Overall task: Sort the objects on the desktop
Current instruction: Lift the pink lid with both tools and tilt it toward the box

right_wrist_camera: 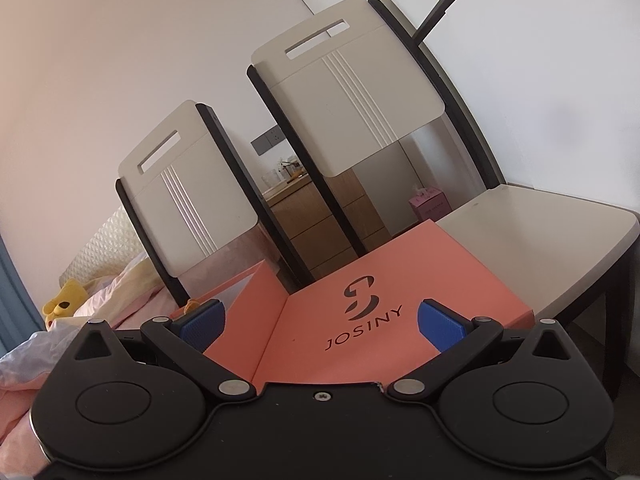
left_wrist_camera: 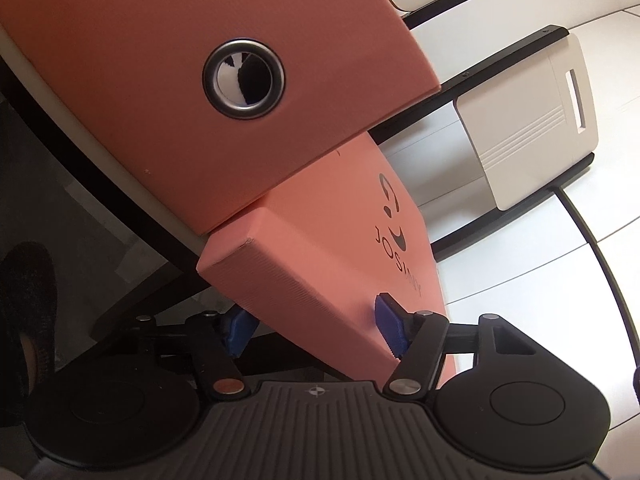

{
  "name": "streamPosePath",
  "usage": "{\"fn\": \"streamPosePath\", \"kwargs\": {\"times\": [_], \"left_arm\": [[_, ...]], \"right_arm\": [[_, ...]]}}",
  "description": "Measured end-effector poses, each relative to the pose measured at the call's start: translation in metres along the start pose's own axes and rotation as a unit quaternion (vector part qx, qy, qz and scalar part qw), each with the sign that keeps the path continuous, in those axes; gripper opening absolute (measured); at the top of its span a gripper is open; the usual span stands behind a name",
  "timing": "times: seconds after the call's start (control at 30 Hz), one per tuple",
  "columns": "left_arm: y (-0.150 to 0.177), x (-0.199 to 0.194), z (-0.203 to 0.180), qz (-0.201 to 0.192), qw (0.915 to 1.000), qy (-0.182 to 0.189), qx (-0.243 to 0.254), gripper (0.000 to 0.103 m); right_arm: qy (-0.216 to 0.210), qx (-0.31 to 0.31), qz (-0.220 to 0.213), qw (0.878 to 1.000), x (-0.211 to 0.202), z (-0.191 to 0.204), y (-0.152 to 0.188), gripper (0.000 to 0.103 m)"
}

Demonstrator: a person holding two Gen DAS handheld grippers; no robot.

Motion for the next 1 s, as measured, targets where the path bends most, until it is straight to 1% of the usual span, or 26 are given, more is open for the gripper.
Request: {"fn": "streamPosePath", "kwargs": {"times": [0.2,0.43,0.57,0.7,0.8,0.83,0.87,0.97,1.0], "left_arm": [[0.013,-0.018,0.007,0.011,0.9999,0.007,-0.005,0.066],[0.023,-0.042,0.018,0.025,0.9995,0.015,-0.01,0.065],[0.023,-0.042,0.023,0.035,0.999,0.022,-0.015,0.065],[0.022,-0.042,0.026,0.043,0.9988,0.024,-0.008,0.066],[0.022,-0.045,0.028,0.042,0.9988,0.024,-0.001,0.069],[0.022,-0.046,0.028,0.041,0.9989,0.022,0.003,0.074],[0.021,-0.047,0.029,0.039,0.999,0.021,0.007,0.081],[0.021,-0.053,0.031,0.032,0.999,0.025,0.021,0.086],[0.021,-0.049,0.029,0.03,0.999,0.023,0.026,0.087]], "right_arm": [[0.01,-0.003,0.013,1.0,0.001,-0.004,0.005,0.102],[0.027,-0.005,0.017,0.999,-0.003,-0.011,0.009,0.102],[0.034,-0.006,0.019,0.999,-0.002,-0.014,0.01,0.102],[0.037,-0.002,0.019,0.999,-0.002,-0.019,0.009,0.102],[0.039,0.002,0.019,0.999,-0.003,-0.021,0.01,0.102],[0.039,0.002,0.019,0.999,-0.003,-0.021,0.01,0.102],[0.039,0.002,0.019,0.999,-0.003,-0.021,0.011,0.102],[0.039,0.001,0.019,0.999,-0.004,-0.022,0.011,0.102],[0.039,0.001,0.019,0.999,-0.004,-0.022,0.011,0.102]]}}
Point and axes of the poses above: each gripper's, at about its wrist camera, not at the fingertips, and x roughly the way its jaws point, z to its left, y to its underside, the point moved 10 cm from there along x, roughly the way its jaws point, and after that the axes turned 8 degrees about -y, right-handed, at the moved point
